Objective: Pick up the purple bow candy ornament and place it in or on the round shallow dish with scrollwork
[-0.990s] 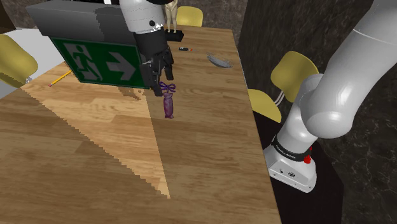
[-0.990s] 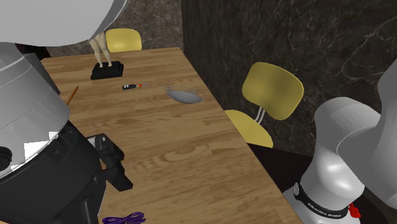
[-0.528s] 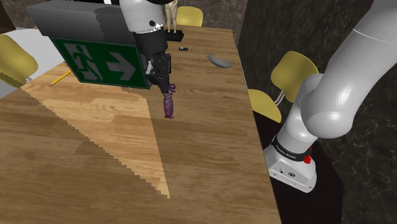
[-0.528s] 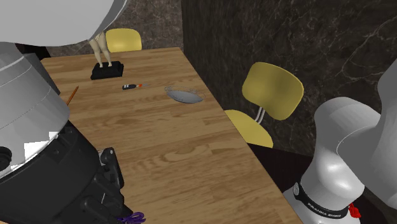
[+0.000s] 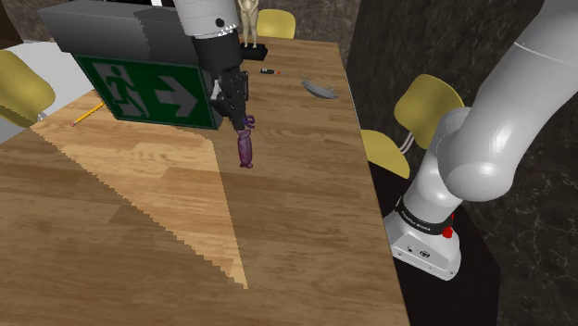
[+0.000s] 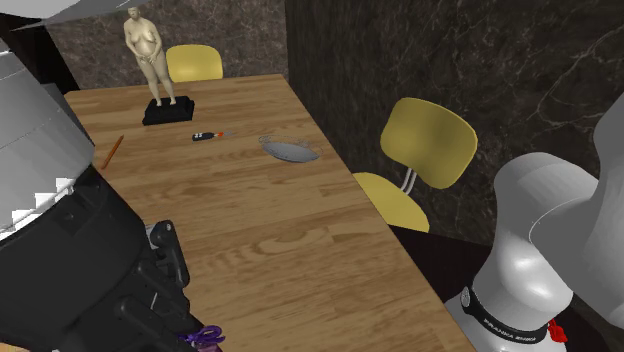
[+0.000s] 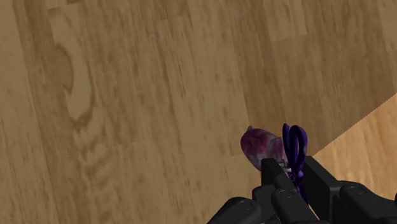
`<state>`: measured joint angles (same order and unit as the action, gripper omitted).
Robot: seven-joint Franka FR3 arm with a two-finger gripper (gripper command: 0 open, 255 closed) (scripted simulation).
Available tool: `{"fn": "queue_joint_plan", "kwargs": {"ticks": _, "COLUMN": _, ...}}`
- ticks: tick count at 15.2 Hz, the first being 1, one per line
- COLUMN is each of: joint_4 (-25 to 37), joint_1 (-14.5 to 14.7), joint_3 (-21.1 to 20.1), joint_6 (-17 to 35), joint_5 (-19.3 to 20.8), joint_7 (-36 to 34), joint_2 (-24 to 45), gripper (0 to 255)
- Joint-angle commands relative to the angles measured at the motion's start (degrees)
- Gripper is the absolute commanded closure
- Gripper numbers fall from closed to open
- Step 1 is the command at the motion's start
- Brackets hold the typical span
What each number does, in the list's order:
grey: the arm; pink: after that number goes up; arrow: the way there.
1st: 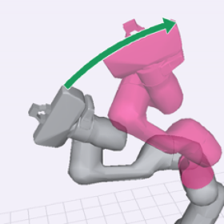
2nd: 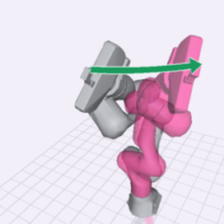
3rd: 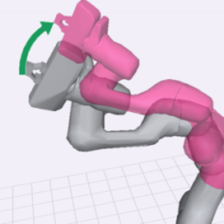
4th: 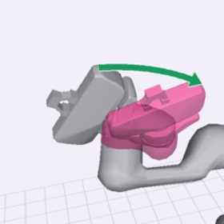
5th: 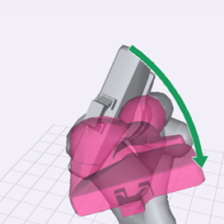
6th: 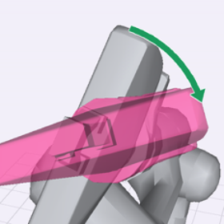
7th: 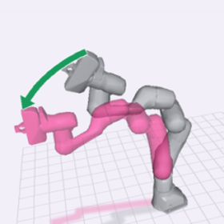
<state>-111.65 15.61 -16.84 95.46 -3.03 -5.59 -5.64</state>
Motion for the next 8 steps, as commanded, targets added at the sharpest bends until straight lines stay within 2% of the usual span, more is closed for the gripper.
{"fn": "queue_joint_plan", "kwargs": {"ticks": 1, "joint_4": 1.5, "joint_1": 0.0, "joint_3": 0.0, "joint_6": -1.7, "joint_5": -0.1, "joint_7": -0.1, "joint_2": -0.3, "gripper": 255}}
{"fn": "queue_joint_plan", "kwargs": {"ticks": 8, "joint_4": 6.9, "joint_1": -0.1, "joint_3": 0.1, "joint_6": -7.1, "joint_5": 0.0, "joint_7": -0.2, "joint_2": -0.2, "gripper": 255}}
